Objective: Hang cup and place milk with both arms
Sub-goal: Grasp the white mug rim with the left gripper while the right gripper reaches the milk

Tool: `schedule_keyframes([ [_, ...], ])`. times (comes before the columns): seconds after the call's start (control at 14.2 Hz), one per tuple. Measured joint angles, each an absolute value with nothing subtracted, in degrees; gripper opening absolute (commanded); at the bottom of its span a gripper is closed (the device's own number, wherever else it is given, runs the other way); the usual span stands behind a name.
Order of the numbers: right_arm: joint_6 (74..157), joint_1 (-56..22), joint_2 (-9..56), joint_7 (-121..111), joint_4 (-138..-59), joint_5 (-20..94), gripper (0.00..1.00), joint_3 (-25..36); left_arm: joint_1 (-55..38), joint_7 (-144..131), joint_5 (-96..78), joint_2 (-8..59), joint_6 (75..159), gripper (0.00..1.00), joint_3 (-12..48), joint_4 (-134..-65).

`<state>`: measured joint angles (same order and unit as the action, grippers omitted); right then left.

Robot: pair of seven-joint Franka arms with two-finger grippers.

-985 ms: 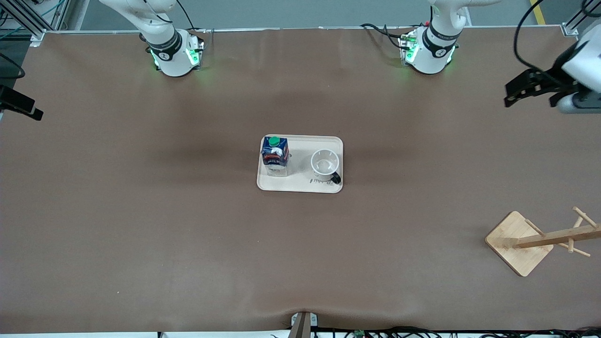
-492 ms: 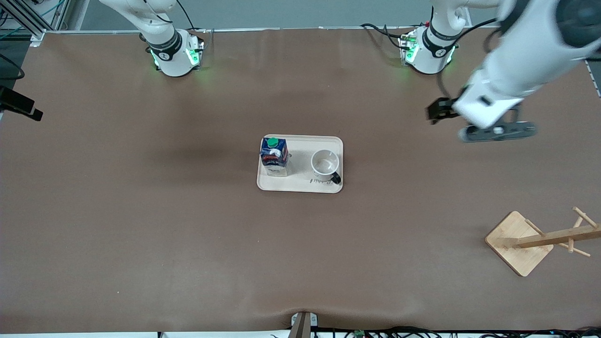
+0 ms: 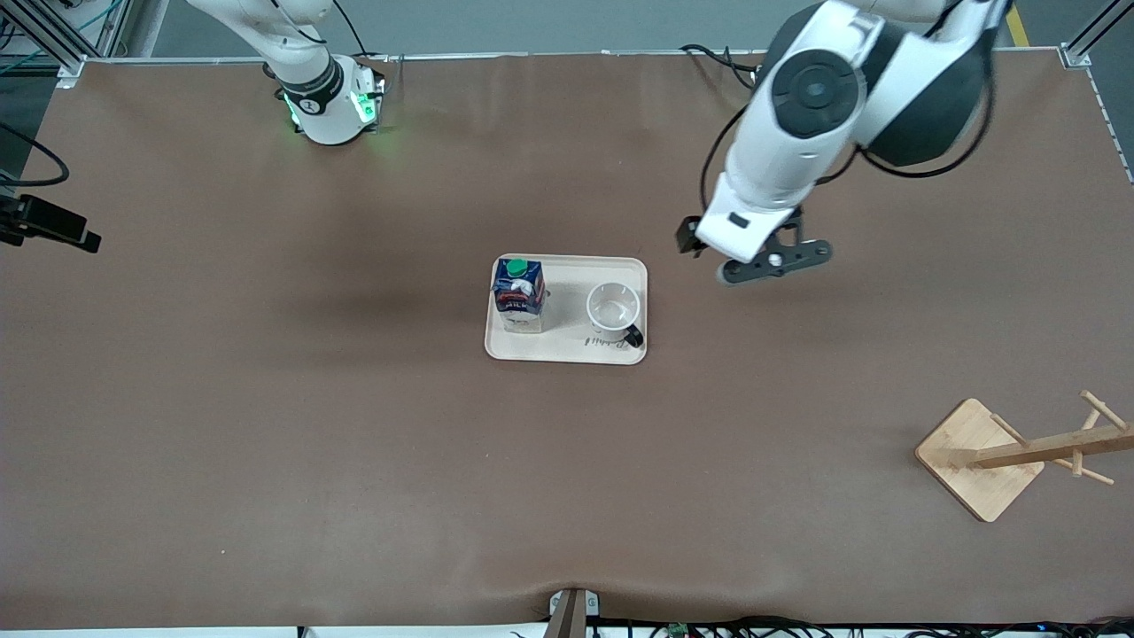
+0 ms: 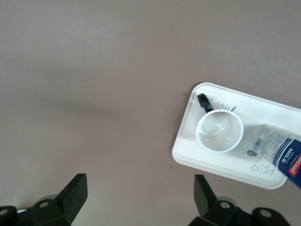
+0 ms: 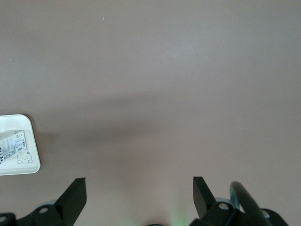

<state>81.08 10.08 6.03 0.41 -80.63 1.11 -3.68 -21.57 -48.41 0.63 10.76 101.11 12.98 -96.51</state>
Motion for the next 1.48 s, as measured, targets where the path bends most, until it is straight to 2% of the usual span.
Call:
schedule_keyframes([
  [0.21,81.1,10.0,6.9,0.4,-80.7,1.3,1.0,-3.8,-25.5,-54.2,0.6,14.3,108.9,1.0,13.0,-100.1],
  [0.56,81.1,9.8,13.3,0.4,-81.1,1.4,1.0,-4.1,-30.4,-63.2,4.1,23.2,118.5,1.0,13.1,-100.8],
  [0.7,80.3,9.6,13.6,0.4,-81.0,1.4,1.0,-4.1,-30.8,-66.0,5.2,26.1,123.7,0.95,13.1,-101.9],
  [0.98,75.4,8.0,13.6,0.5,-80.9,1.5,1.0,-4.3,-30.8,-70.9,7.7,29.8,130.7,0.72,12.9,-104.8],
  [1.06,75.0,7.8,13.7,0.5,-81.0,1.5,1.0,-4.3,-30.8,-71.5,7.7,30.3,130.9,0.57,12.9,-104.9],
  [1.13,74.9,7.8,13.9,0.5,-81.3,1.5,1.0,-4.3,-30.8,-71.9,7.7,30.5,131.0,0.34,12.9,-105.0],
  [1.27,74.9,7.8,14.3,0.5,-81.8,2.4,1.0,-4.3,-30.8,-72.5,7.7,30.8,131.0,0.0,12.8,-105.2],
  [1.48,75.4,7.8,14.4,0.5,-81.6,4.3,1.0,-4.3,-30.6,-72.7,9.5,31.2,131.1,0.0,12.7,-105.2],
])
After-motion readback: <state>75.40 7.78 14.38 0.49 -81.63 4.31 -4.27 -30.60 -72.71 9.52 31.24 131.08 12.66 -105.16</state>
